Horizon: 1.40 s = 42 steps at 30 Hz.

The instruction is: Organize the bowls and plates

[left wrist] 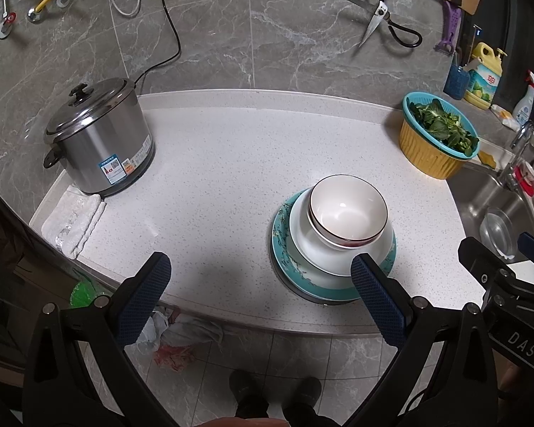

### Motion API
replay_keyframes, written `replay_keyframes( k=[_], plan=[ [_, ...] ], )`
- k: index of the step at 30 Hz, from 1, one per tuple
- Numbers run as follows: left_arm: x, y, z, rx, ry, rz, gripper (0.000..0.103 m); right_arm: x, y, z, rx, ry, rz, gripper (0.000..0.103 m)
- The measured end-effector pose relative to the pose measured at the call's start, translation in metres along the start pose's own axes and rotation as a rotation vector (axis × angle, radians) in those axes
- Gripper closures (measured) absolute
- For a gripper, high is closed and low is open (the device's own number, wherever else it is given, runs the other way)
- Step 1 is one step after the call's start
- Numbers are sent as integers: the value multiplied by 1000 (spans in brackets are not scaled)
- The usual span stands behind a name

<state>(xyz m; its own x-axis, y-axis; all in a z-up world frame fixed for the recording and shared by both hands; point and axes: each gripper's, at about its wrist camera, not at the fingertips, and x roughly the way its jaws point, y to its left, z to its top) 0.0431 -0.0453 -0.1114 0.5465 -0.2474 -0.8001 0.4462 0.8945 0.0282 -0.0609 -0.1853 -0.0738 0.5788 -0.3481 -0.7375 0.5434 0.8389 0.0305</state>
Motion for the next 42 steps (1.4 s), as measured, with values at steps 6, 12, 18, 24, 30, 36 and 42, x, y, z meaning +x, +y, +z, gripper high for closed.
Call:
replay_keyframes(
  k=[6,12,18,24,30,36,42],
  plan=[
    [1,-2,0,2,-1,0,0,1,0,0,-1,1,1,0],
    [1,-3,-1,-1,0,2,0,3,-2,1,-5,2,3,0],
    [1,-5,-1,-1,-1,3,0,3,-1,1,-5,3,5,0],
    [2,-5,-1,2,0,1,0,6,-4,2,-8,6,7,0],
    [2,-6,-1,0,1,4,0,7,-4,2,-11,8,7,0],
    [4,-6,0,2,3,1,0,9,-6,2,-11,9,9,0],
    [5,-6,1,2,4,0,0,10,-7,2,-13,11,10,0]
  ],
)
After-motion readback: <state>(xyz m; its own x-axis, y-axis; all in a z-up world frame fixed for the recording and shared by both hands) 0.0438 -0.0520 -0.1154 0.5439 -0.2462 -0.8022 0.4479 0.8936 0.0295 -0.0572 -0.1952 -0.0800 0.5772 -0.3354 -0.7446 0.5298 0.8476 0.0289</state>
